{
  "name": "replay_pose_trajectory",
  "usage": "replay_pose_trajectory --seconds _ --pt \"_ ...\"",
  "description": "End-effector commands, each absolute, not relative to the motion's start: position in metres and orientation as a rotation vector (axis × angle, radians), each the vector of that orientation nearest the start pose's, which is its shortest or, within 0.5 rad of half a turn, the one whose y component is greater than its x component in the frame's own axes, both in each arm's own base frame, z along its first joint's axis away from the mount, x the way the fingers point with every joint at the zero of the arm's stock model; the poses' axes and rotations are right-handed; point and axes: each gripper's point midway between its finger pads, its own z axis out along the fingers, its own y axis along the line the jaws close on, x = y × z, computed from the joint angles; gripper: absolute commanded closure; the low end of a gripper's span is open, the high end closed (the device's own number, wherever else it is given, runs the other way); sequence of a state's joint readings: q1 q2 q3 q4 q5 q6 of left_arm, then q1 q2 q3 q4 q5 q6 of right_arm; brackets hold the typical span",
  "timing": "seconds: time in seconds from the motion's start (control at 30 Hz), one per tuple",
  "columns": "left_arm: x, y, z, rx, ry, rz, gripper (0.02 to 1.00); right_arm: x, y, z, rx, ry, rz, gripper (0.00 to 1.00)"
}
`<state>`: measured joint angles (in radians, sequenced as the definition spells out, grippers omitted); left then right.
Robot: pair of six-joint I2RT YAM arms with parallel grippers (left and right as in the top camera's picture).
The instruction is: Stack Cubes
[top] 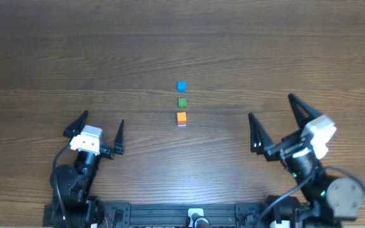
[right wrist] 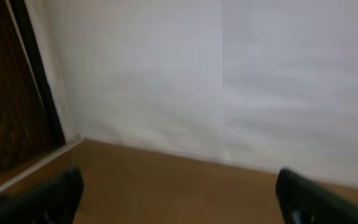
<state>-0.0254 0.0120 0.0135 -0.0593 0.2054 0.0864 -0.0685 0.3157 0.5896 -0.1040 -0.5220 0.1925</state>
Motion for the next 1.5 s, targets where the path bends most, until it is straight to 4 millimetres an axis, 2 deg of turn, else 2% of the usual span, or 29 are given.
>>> replay_pose_trajectory --seconds 0.03,0.17,0.3,0.57,0.7,0.8,0.97,1.27,1.5 --pt "0.242 -0.040 0.162 0.252 1.607 -0.107 0.020 0.234 0.079 0.386 -0.302 1.487 0.501 0.007" --pt "0.242 -0.040 0.162 0.252 1.607 -0.107 0.020 0.263 0.091 0.392 -0.336 1.585 0.556 0.009" --pt "0.242 -0.040 0.161 0.252 1.607 -0.107 0.020 0.293 0.121 0.380 -0.406 1.695 0.583 0.009" --pt "0.242 -0.040 0.161 0.252 1.607 -0.107 0.020 0.355 0.206 0.316 -0.436 2.007 0.321 0.007" --pt "0.242 -0.040 0.161 0.252 1.607 -0.107 0.020 0.375 0.233 0.286 -0.359 2.134 0.304 0.007" --pt "0.242 -0.040 0.162 0.252 1.607 -0.107 0.020 0.386 0.241 0.260 -0.288 2.235 0.314 0.009" --pt "0.242 -0.040 0.161 0.252 1.607 -0.107 0.020 0.397 0.249 0.214 -0.277 2.357 0.270 0.009" --pt "0.242 -0.040 0.162 0.252 1.607 -0.107 0.020 0.406 0.244 0.134 -0.163 2.557 0.200 0.009" --pt "0.242 -0.040 0.161 0.252 1.607 -0.107 0.020 0.395 0.238 0.100 -0.126 2.668 0.146 0.007"
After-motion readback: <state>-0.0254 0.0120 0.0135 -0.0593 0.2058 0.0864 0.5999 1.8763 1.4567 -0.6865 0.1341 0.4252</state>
